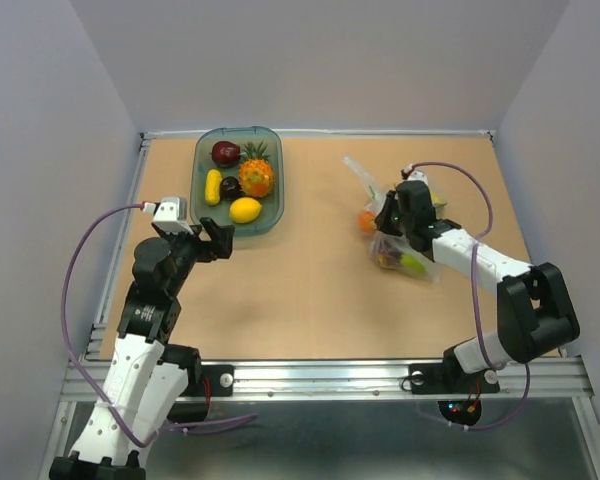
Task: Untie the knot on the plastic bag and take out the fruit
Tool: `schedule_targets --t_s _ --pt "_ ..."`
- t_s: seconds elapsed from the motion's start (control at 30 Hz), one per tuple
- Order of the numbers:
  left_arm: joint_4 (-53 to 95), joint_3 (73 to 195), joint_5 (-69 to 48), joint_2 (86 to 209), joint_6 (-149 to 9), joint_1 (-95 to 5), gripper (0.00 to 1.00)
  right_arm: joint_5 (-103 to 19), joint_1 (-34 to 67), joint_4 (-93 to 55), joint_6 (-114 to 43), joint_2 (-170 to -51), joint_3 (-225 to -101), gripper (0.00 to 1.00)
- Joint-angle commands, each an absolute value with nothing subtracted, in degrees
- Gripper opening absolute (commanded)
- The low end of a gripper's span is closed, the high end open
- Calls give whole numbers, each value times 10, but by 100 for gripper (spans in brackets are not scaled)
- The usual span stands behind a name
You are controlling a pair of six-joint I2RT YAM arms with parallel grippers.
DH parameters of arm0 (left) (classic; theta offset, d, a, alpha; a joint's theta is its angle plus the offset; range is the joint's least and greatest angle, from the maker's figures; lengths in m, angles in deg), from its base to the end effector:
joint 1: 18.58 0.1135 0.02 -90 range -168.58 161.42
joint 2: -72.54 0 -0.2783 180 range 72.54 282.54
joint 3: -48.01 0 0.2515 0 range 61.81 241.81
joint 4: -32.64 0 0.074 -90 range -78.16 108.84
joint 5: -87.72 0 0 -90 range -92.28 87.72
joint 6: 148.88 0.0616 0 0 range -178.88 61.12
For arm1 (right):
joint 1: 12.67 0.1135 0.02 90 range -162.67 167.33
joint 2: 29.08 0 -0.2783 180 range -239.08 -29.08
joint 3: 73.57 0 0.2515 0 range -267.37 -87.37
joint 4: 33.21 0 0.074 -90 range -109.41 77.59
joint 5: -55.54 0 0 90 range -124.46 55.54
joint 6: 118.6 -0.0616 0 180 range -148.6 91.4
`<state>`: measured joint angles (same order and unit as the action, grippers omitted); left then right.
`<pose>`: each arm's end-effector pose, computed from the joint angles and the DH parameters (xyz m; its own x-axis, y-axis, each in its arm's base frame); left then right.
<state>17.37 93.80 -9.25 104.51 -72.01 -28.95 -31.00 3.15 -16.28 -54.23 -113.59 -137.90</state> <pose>0.1592 -0.0367 0.3175 -0.0919 -0.2124 -0.9728 0.2846 0.9306 -0.2301 0.3257 0.0884 0.2220 -0.6211 0.2728 -0.7348 0.0475 0.9489 0.3121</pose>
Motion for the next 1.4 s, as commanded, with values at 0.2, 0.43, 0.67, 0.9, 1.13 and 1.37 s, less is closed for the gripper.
schedule_targets --t_s 0.2,0.43,0.67,0.9,1.13,1.37 --pt "225 1004 -172 1180 -786 -383 92 -205 228 -242 -696 -1106 -1354 38" --pt "230 1091 3 1329 -830 -577 93 -203 250 -236 -618 -1061 -1411 84" --pt "325 1110 51 1439 -868 -653 91 -84 224 -163 -498 -1013 -1437 91" --pt "405 1112 76 1537 -884 -717 88 -161 173 -153 -478 -1050 -1467 91" --pt "464 1093 93 1591 -903 -731 81 -227 168 -151 -466 -1102 -1475 91" --pt "513 1088 71 1650 -923 -744 60 -283 168 -150 -464 -1144 -1477 83"
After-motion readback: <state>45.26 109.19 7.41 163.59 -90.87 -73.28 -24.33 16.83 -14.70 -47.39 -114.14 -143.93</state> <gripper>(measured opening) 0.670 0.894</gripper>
